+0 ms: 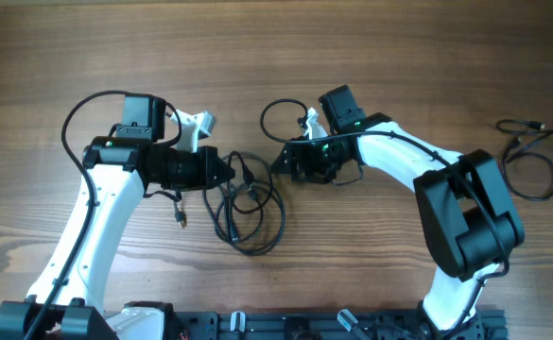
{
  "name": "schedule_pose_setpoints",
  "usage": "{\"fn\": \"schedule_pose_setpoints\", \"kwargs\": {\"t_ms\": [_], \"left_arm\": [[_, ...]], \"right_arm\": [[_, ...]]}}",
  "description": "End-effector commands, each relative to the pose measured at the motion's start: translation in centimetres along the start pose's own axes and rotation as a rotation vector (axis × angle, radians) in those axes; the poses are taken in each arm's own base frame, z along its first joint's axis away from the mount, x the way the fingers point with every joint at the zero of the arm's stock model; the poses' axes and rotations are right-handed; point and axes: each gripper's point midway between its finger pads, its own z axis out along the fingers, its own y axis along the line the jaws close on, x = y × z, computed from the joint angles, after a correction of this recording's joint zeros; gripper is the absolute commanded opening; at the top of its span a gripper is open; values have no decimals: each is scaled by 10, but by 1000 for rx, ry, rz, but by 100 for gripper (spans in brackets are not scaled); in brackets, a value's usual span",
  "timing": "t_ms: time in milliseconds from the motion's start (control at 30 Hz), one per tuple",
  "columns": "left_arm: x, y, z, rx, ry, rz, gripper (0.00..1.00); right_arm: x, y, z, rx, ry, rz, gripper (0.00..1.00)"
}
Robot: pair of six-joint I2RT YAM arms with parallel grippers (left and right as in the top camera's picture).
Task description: Untangle cables
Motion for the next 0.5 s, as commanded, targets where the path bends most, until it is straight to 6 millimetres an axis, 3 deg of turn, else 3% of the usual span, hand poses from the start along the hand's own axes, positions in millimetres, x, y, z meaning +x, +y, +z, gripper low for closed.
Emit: {"fn": "schedule_pose_setpoints", "kwargs": {"t_ms": [0, 167, 467], "left_arm": [[4, 2, -3, -12, 6, -15, 4], [6, 2, -3, -12, 14, -20, 4], [26, 3, -4, -28, 87, -207, 4]], "right_arm": [[13, 3, 11, -6, 48, 2, 68], [20, 4, 16, 11, 65, -6, 69], [20, 0, 17, 36, 60, -3, 70]]}}
